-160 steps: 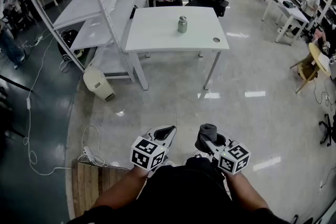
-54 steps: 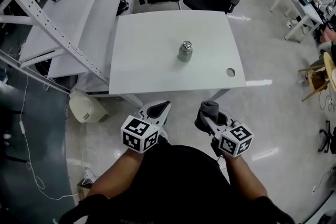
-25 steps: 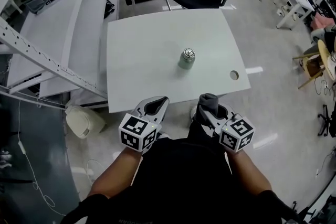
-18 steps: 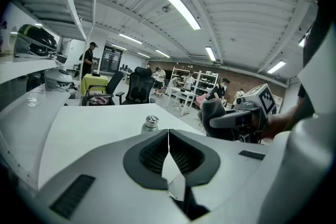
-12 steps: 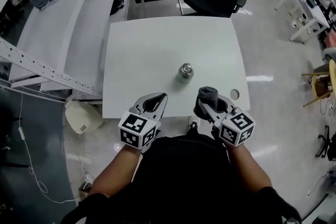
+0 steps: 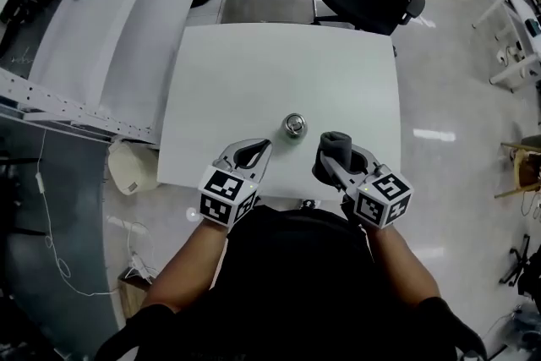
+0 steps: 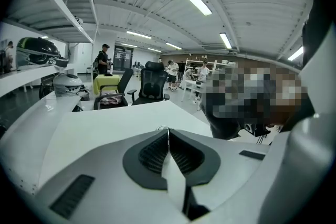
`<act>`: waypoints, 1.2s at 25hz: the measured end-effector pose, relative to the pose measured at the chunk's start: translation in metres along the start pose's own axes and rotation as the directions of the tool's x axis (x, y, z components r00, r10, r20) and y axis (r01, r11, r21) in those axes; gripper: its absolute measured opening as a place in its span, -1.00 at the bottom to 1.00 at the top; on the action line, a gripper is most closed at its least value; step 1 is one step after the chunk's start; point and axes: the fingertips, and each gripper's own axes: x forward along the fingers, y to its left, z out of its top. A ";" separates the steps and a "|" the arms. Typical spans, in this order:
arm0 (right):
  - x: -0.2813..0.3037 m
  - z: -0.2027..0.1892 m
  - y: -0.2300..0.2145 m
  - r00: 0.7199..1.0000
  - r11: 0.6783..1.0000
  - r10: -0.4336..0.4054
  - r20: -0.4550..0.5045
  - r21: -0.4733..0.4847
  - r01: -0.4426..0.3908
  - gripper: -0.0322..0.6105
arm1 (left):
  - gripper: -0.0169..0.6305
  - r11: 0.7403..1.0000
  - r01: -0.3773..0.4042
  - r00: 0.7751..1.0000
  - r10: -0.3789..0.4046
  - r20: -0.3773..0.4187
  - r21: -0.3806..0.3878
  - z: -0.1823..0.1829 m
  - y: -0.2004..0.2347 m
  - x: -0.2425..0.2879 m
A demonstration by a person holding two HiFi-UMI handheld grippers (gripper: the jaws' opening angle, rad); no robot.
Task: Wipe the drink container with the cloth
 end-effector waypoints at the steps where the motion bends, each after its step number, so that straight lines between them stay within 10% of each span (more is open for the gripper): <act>1: 0.002 0.000 -0.003 1.000 1.000 0.015 -0.007 -0.002 -0.015 -0.55 | -0.89 1.000 -0.011 1.000 0.011 -0.011 0.010 0.000 0.000 0.004; 16: 0.053 0.033 -0.011 0.999 1.000 0.001 0.047 -0.010 0.000 -0.55 | -0.61 0.977 0.079 0.991 -0.055 -0.123 0.196 -0.011 0.022 0.030; 30: 0.127 0.052 0.005 0.994 0.961 -0.095 0.052 -0.258 0.105 -0.55 | -0.55 0.921 0.222 0.968 -0.168 -0.188 0.320 -0.032 0.031 0.035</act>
